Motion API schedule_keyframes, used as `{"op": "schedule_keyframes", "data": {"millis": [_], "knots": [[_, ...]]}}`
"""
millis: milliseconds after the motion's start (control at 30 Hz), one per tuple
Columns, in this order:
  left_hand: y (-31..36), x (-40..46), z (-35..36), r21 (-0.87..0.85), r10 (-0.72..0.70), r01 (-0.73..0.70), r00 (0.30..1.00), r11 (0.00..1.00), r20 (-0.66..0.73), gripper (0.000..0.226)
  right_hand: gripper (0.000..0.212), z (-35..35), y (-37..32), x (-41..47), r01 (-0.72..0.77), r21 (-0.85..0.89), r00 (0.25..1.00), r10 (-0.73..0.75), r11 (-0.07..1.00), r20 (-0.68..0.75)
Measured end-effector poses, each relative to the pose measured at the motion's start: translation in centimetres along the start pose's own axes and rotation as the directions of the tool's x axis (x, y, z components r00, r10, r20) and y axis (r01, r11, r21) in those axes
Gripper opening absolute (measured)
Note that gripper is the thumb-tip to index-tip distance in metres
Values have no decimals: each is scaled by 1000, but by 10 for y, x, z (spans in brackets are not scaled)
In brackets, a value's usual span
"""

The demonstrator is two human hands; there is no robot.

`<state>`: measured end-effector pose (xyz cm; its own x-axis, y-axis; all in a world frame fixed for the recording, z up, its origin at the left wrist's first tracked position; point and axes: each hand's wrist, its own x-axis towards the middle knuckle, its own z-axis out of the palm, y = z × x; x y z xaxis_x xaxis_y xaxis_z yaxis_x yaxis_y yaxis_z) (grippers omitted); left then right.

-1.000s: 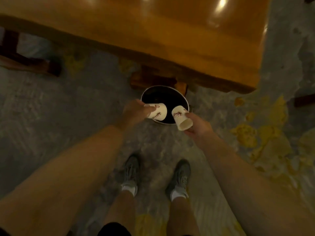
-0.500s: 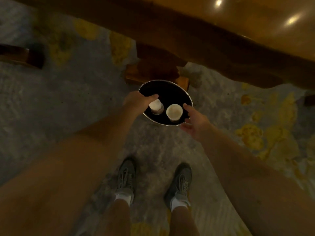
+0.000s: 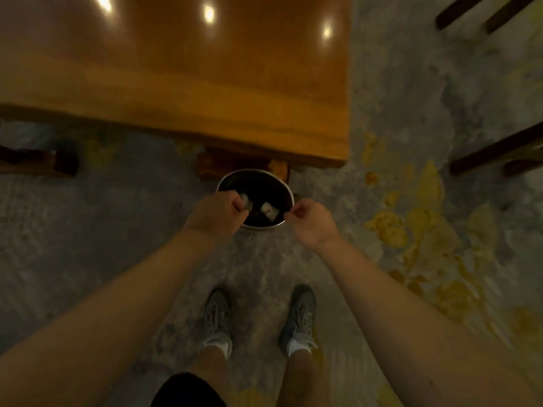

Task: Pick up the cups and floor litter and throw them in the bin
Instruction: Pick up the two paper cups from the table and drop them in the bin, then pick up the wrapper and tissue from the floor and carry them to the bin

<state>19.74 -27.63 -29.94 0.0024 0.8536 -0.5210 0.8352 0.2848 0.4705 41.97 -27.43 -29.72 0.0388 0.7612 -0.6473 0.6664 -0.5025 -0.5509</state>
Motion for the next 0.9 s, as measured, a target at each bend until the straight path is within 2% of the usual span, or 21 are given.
{"op": "schedule_keyframes", "data": {"millis": [133, 300, 600, 900], "knots": [[72, -47, -37, 123, 121, -128, 991, 984, 65, 18, 13, -68, -14, -71, 123, -175, 988, -137, 977, -71], [173, -106, -78, 126, 267, -290, 949, 949, 168, 21, 10, -162, -22, -147, 163, -296, 971, -207, 941, -124], [328, -170, -137, 201, 354, -354, 935, 913, 38, 23, 13, -316, -8, -222, 274, -420, 908, -377, 865, -183], [428, -165, -183, 205, 364, -335, 923, 920, -123, 24, 14, -435, -40, -224, 331, -510, 826, -505, 794, -250]]}}
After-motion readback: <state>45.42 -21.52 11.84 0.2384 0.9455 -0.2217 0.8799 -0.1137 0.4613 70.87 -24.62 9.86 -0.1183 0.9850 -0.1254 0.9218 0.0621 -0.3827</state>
